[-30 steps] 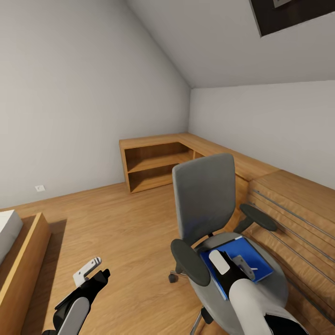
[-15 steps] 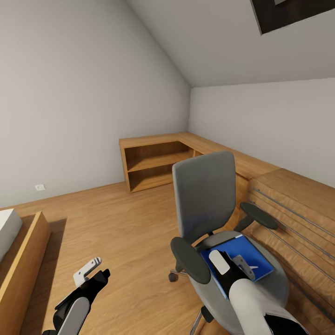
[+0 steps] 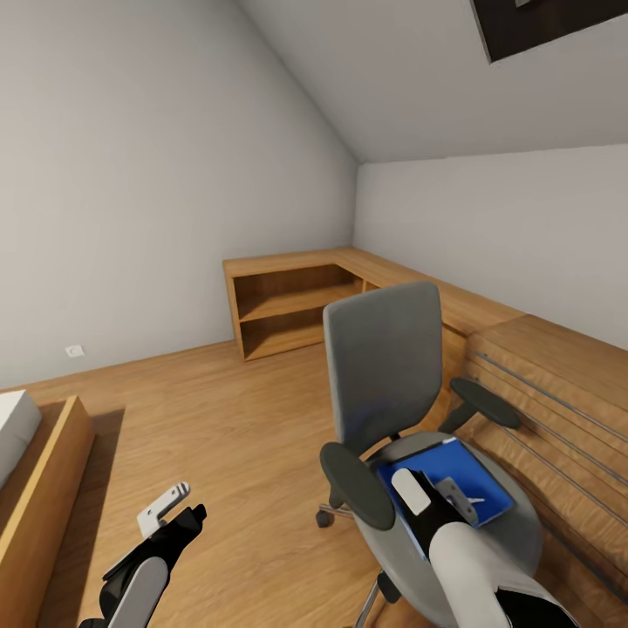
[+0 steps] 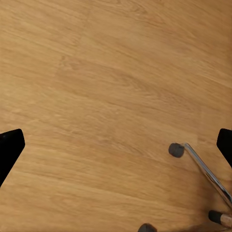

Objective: In the bedroom, organize the workspace by keeping the computer under the desk, ensuring the monitor is on the desk, placing the keyboard on the desk next to the monitor, placing the mouse on the desk next to the keyboard, moving the folder from the swivel chair onto the desk next to the mouse, stacking the notebook on top of the folder with the pen on top of the notebook, and positioning the swivel chair next to the desk.

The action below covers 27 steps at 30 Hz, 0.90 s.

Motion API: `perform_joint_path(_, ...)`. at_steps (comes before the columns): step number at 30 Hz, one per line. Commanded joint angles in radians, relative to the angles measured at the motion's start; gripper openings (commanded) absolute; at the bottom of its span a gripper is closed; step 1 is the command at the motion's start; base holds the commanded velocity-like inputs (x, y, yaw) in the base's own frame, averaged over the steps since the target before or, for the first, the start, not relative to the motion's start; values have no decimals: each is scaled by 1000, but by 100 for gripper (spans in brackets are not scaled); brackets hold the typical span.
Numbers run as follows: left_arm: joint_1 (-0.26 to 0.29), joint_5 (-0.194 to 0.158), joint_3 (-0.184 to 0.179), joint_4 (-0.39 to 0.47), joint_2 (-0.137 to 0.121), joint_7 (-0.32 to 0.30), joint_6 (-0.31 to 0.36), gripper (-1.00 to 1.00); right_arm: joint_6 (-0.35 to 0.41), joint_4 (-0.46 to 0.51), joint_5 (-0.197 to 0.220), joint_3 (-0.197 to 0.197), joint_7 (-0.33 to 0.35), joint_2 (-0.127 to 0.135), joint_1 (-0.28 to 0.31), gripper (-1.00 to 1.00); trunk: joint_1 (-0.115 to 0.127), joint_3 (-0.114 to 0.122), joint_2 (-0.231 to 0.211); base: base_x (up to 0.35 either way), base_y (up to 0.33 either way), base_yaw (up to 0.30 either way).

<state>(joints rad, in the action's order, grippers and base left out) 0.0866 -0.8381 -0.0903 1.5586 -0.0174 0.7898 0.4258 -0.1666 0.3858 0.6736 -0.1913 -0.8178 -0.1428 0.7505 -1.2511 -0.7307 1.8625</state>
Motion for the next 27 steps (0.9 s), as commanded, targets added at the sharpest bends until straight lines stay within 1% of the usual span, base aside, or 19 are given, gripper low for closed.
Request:
perform_joint_path(1,1,-6,-1,2,-1,8,2,100,-7,1,17,-2,0,0,0,100,-4,-4,8,0,0,0)
perform_joint_path(2,1,-6,-1,2,-1,8,2,100,-7,1,17,-2,0,0,0,100,-8,-8,15,0,0,0)
perform_joint_path(27,1,-6,-1,1,-1,8,2,100,-7,-1,17,-2,-1,0,0,100,-8,-8,15,0,0,0)
